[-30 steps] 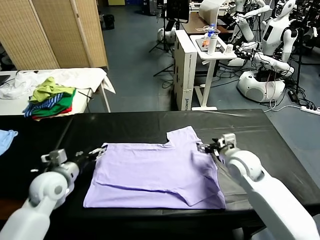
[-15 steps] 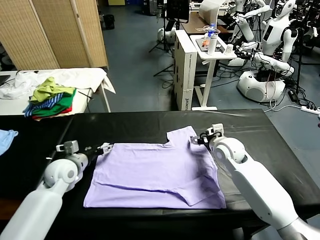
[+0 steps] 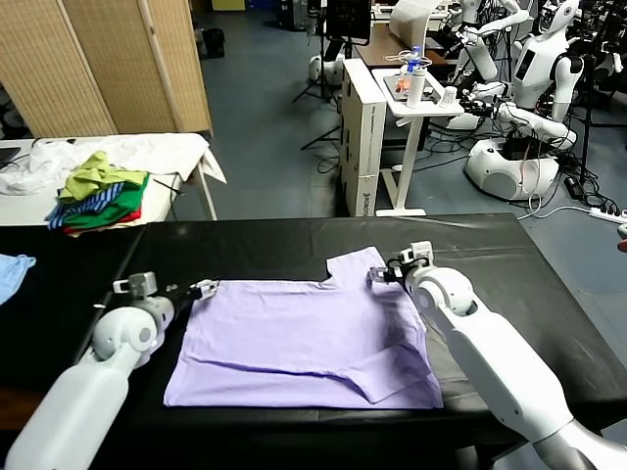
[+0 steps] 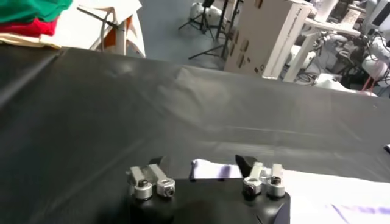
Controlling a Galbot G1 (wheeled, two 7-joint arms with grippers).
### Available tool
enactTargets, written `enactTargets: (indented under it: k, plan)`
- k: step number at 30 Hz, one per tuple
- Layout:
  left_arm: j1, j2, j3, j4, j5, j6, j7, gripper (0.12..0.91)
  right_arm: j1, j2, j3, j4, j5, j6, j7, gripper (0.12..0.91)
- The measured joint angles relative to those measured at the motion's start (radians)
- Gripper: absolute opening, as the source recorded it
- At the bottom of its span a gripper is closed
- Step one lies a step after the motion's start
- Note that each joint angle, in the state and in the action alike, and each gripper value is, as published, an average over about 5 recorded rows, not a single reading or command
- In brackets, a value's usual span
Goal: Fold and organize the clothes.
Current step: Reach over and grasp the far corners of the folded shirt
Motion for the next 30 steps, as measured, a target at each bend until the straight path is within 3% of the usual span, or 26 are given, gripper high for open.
enactTargets:
  k: [4,9,13,15,17,21,30]
  plan:
    - [0.006,-0.001,0.0,0.001,0.007,0.002,0.005,0.378,-0.003,0.005,0.004,-0.002,0.0,0.001,-0.001,0.605]
    - [0.025,0.003,-0.002,-0.013,0.009,0.007,0.009,0.297,-0.004,0.012,0.005,-0.007,-0.003,0.004,-0.003,0.536]
    - [0.035,0.003,-0.004,-0.015,0.016,0.007,0.014,0.27,-0.004,0.014,0.004,-0.009,-0.009,0.019,-0.011,0.347]
    - [0.037,0.002,-0.004,-0.015,0.019,0.006,0.017,0.233,-0.004,0.014,0.005,-0.008,-0.014,0.03,-0.015,0.23]
    - [0.036,0.002,-0.005,-0.016,0.02,0.004,0.02,0.192,-0.005,0.013,0.006,-0.006,-0.016,0.037,-0.018,0.161]
    - [0.032,0.001,-0.005,-0.017,0.02,0.0,0.021,0.147,-0.014,0.011,0.015,0.004,-0.016,0.057,-0.021,0.14]
    - [0.034,0.018,-0.015,-0.04,0.006,0.001,0.02,0.146,-0.049,-0.013,0.048,0.073,-0.012,0.131,-0.044,0.14]
